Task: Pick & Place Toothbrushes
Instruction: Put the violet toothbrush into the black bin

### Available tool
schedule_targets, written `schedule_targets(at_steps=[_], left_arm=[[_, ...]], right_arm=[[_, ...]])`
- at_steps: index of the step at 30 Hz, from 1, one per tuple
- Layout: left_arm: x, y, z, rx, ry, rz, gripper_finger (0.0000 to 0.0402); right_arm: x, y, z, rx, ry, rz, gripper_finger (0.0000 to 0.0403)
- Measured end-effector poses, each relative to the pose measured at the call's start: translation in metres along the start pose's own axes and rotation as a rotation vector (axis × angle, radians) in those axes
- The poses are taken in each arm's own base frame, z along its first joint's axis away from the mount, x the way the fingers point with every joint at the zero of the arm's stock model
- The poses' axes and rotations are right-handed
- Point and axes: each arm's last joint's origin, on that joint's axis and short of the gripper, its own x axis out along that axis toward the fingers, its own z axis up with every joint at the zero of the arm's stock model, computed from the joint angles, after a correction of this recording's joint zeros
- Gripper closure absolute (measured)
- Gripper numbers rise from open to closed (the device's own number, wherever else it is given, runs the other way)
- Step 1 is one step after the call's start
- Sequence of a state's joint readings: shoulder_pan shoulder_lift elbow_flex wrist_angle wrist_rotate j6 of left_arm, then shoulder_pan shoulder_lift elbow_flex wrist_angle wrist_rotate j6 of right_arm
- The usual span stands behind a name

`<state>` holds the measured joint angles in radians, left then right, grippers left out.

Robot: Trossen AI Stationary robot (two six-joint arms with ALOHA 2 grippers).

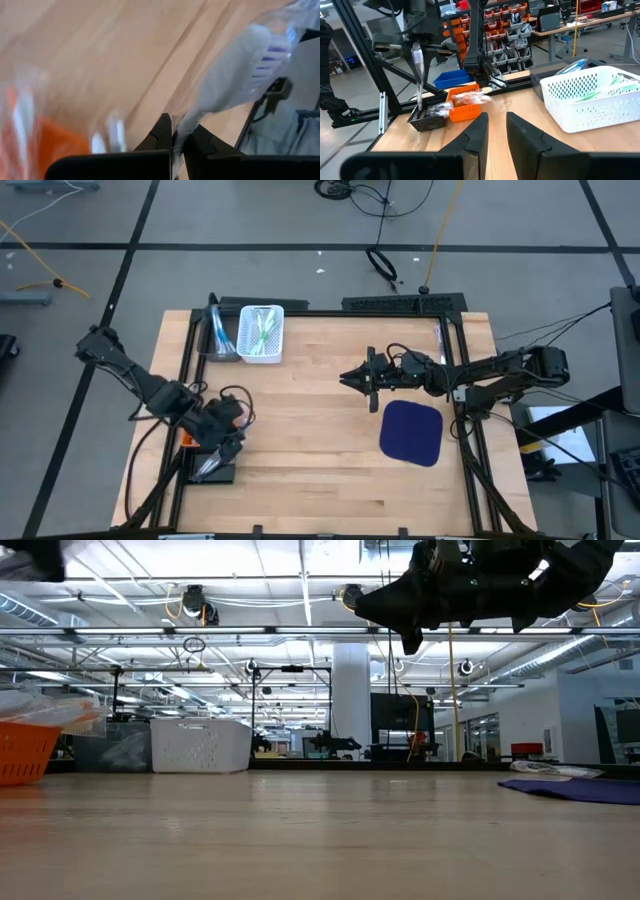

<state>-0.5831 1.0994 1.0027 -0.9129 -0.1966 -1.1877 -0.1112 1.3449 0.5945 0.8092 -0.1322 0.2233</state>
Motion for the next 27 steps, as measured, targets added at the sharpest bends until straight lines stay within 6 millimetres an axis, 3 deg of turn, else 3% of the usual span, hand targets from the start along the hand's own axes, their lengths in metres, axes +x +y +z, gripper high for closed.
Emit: schedule_targets(at_steps=[13, 20, 27], left_arm=[[-0.006, 0.004, -0.042, -0.142, 0.173, 0.147, 0.0394], [0.007, 0.005, -0.061, -0.181, 0.279, 0.338, 0.0383], [0.017, 0.002, -0.069, -0.147, 0.296, 0.397, 0.0394]], right_arm=[[0.000, 0.000, -0.003, 0.005, 0.035, -0.007, 0.0342], [0.000, 0.000, -0.004, 0.005, 0.036, -0.007, 0.0342], [0.000, 0.000, -0.004, 0.005, 0.038, -0.007, 0.0342]])
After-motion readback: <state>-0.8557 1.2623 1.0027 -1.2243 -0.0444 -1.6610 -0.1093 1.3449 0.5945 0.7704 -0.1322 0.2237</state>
